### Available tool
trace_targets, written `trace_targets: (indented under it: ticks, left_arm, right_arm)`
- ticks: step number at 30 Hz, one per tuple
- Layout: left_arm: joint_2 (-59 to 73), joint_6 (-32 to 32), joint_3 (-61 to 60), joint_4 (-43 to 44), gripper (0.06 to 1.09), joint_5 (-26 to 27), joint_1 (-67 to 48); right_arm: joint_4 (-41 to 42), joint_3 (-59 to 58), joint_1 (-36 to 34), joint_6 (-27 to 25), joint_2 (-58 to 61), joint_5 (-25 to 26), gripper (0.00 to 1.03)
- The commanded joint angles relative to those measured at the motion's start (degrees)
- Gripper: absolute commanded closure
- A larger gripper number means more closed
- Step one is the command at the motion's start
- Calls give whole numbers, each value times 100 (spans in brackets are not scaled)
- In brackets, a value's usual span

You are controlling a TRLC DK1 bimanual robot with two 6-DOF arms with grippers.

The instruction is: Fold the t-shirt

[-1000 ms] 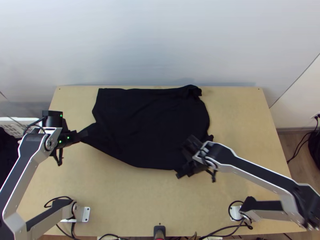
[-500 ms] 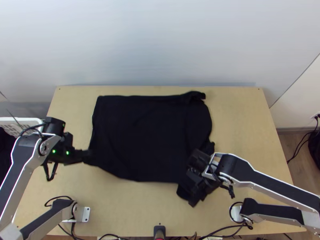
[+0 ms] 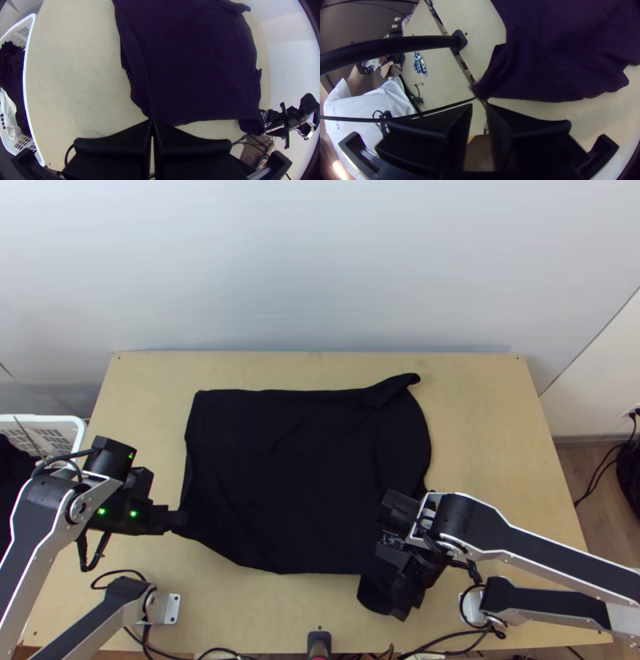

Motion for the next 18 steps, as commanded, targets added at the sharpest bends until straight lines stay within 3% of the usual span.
trace_targets:
  ticks: [1, 3, 5, 7, 9, 11, 14, 16, 18]
  left_arm:
    - [-197, -188, -55, 296, 102, 56, 538]
    - [-179, -363, 156, 471, 87, 275, 1075]
    - [-21, -601, 376, 638, 67, 785, 1681]
    - [348, -662, 587, 647, 33, 1480, 2261]
    - [911, -812, 912, 533, 11, 1945, 2516]
    - [1359, -856, 1325, 594, 11, 1998, 2718]
    - [1666, -1172, 1431, 1605, 11, 1963, 2771]
    - [2000, -1497, 1475, 2326, 10, 1611, 2560]
    - [2572, -1805, 1765, 2422, 10, 1277, 2226]
  right_arm:
    - [-72, 25, -301, -17, 26, -19, 23]
    - [-63, 131, -626, 45, 43, -27, 3]
    - [-63, 316, -1048, 115, 149, -71, 3]
    - [60, 518, -1400, 115, 158, -194, 3]
    - [262, 773, -1778, 203, 201, -230, 3]
    - [543, 1071, -2208, 405, 254, -230, 3]
    - [939, 1484, -2797, 695, 395, -230, 3]
    - [1291, 1669, -3166, 915, 535, -221, 3]
    - [1581, 1775, -3509, 1003, 711, -194, 3]
